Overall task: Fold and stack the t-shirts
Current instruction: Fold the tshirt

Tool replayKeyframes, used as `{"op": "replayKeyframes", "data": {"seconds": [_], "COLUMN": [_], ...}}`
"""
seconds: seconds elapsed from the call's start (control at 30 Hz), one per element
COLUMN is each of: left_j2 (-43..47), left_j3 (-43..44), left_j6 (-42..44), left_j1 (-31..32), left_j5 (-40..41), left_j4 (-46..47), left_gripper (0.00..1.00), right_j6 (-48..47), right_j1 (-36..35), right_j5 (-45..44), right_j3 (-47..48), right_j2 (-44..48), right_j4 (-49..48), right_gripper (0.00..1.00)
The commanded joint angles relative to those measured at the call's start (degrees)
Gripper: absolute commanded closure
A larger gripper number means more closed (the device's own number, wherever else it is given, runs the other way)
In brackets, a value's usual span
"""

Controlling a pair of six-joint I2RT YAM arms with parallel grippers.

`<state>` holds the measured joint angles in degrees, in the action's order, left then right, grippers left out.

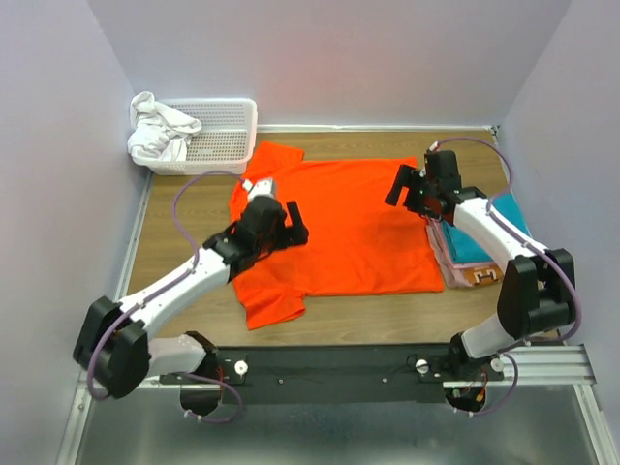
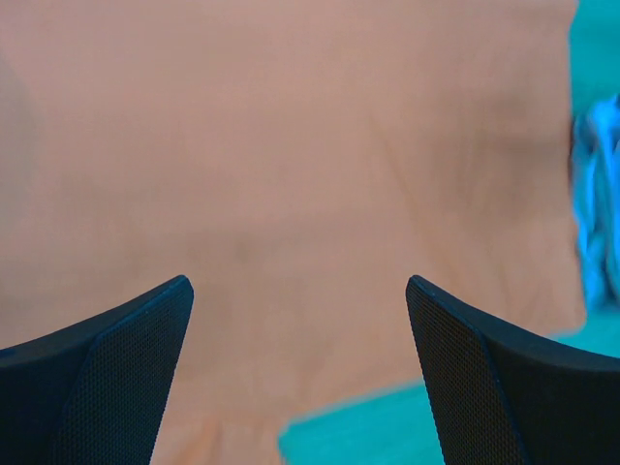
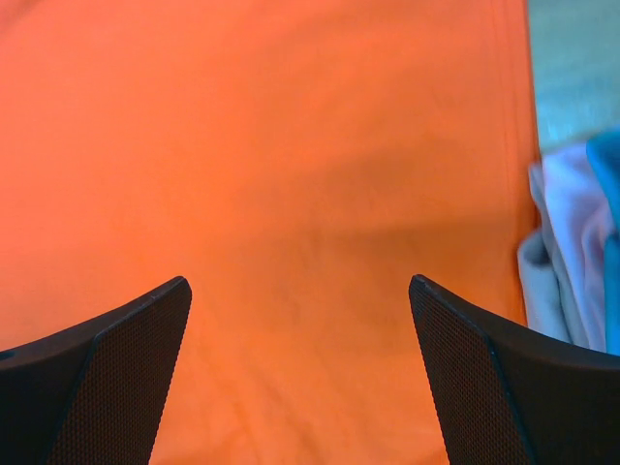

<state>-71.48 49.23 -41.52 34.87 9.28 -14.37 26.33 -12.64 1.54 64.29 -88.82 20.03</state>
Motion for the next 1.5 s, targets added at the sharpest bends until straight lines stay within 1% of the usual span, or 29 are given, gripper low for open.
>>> {"op": "replayKeyframes", "data": {"seconds": [0.0, 0.03, 0.07, 0.1, 0.17, 0.2, 0.33, 0.43, 0.53, 0.67, 0.8, 0.83, 0.9, 0.97, 1.03, 1.1, 1.13, 1.2, 1.33, 1.37, 1.4, 1.47], "left_j2": [6.6, 9.67, 11.0, 12.23, 15.56, 16.54, 18.66, 18.05, 16.12, 12.78, 9.7, 8.22, 6.54, 4.35, 3.28, 2.58, 2.75, 3.01, 3.28, 3.37, 3.19, 3.11], "left_j3": [-11.25, -12.74, -14.15, -16.43, -18.29, -19.25, -22.77, -23.48, -23.31, -21.99, -21.81, -21.81, -21.46, -20.5, -19.79, -19.79, -19.79, -19.79, -19.88, -19.88, -19.7, -19.26], "left_j6": [-12.42, -15.84, -17.96, -19.29, -23.23, -24.74, -29.75, -31.34, -32.04, -32.93, -34.42, -35.46, -35.3, -35.56, -35.56, -35.56, -35.48, -35.47, -35.3, -35.13, -34.95, -33.99], "left_j1": [6.33, 9.39, 9.42, 11.86, 14.07, 16.34, 17.33, 17.33, 17.34, 17.33, 17.25, 17.25, 17.07, 16.81, 16.81, 16.72, 16.72, 16.72, 16.72, 16.63, 16.72, 16.63], "left_j5": [0.3, -0.48, -1.27, -3.54, -5.49, -5.93, -5.77, -6.02, -4.98, -1.46, -0.23, 0.21, 0.83, 1.71, 1.88, 1.97, 1.97, 1.97, 1.97, 1.97, 2.06, 2.67], "left_j4": [-11.45, -12.6, -13.66, -14.88, -15.42, -15.51, -19.2, -19.2, -18.94, -18.85, -18.41, -18.5, -18.32, -18.76, -19.2, -19.29, -19.29, -19.12, -19.03, -19.03, -19.03, -19.38], "left_gripper": [0.02, 0.02, 0.02, 0.02, 0.02, 0.02, 0.03, 0.03, 0.08, 0.15, 0.18, 0.22, 0.34, 0.41, 0.44, 0.55, 0.55, 0.62, 0.78, 0.9, 0.99, 1.0], "right_j6": [4.96, 5.31, 5.57, 6.1, 6.54, 7.07, 7.86, 7.95, 8.04, 7.69, 7.51, 7.51, 7.51, 7.51, 7.34, 7.42, 7.42, 7.51, 8.3, 8.65, 8.91, 9.27], "right_j1": [-0.01, -0.01, -0.01, -0.01, 0.08, -0.01, -0.01, -0.01, -0.01, -0.01, -0.01, 0.08, -0.01, 0.08, -0.01, 0.08, -0.01, -0.01, 0.08, -0.01, 0.08, -0.01], "right_j5": [-2.68, -3.21, -3.38, -4.0, -5.66, -6.19, -7.34, -7.6, -7.34, -6.46, -6.73, -6.73, -6.55, -6.81, -6.81, -6.46, -6.38, -6.29, -6.29, -6.37, -6.46, -6.46], "right_j3": [-5.39, -7.23, -8.21, -8.83, -10.75, -11.29, -13.58, -14.37, -14.63, -14.72, -14.98, -15.16, -15.34, -15.51, -15.6, -15.77, -15.78, -15.95, -17.09, -17.44, -17.97, -19.89], "right_j2": [4.26, 5.22, 6.01, 7.5, 8.92, 9.62, 11.47, 11.3, 10.51, 9.89, 10.42, 10.5, 10.85, 11.12, 11.12, 11.3, 11.21, 11.47, 12.87, 13.49, 14.89, 17.0], "right_j4": [-1.84, -1.84, -1.93, -2.01, -2.01, -2.01, -2.01, -2.02, -2.01, -2.01, -2.01, -2.01, -2.01, -2.01, -1.93, -2.01, -1.93, -1.84, -1.93, -1.93, -1.93, -1.93], "right_gripper": [0.0, 0.0, 0.0, 0.0, 0.0, 0.0, 0.0, 0.0, 0.0, 0.0, 0.0, 0.0, 0.0, 0.0, 0.0, 0.0, 0.0, 0.0, 0.0, 0.0, 0.0, 0.0]}}
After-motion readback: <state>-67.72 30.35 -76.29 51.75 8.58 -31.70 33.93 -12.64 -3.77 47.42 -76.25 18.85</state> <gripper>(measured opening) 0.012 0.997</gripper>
